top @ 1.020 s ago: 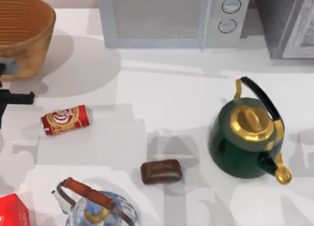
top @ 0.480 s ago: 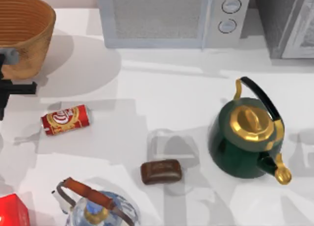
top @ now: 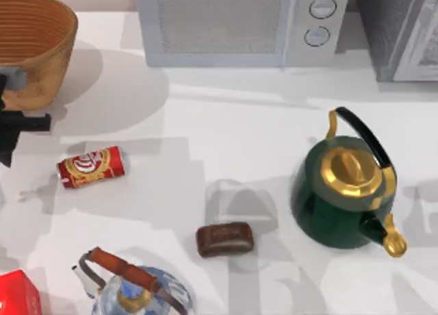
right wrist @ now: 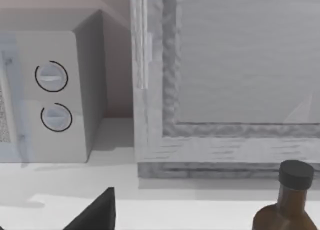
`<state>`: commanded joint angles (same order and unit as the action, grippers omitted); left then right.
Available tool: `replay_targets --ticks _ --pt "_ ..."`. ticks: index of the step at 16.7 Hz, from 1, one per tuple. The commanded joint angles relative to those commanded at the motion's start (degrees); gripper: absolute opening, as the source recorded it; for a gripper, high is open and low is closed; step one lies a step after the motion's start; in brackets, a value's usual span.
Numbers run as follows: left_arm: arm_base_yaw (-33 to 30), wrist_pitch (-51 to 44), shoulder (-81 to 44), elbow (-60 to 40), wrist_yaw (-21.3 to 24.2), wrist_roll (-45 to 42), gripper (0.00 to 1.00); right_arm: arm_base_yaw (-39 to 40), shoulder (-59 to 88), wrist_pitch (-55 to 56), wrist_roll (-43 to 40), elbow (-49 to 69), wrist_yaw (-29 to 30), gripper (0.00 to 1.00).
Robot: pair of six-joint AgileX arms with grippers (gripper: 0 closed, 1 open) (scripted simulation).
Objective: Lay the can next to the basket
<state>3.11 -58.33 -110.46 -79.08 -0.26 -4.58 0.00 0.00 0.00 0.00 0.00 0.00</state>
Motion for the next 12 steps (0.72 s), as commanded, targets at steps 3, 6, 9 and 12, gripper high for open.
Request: replay_targets --ticks 3,6,9,12 --pt "0.0 0.0 0.0 0.0 0.0 0.0 0.75 0.0 0.0 0.0 0.0 0.0 0.0 1.00" --pt "0.0 0.0 0.0 0.0 0.0 0.0 0.98 0.0 0.0 0.0 0.0 0.0 0.0 1.00" --pt "0.0 0.0 0.0 0.0 0.0 0.0 1.00 0.0 0.0 0.0 0.0 0.0 0.0 1.00" --pt "0.0 0.0 0.0 0.0 0.0 0.0 1.00 0.0 0.0 0.0 0.0 0.0 0.0 1.00"
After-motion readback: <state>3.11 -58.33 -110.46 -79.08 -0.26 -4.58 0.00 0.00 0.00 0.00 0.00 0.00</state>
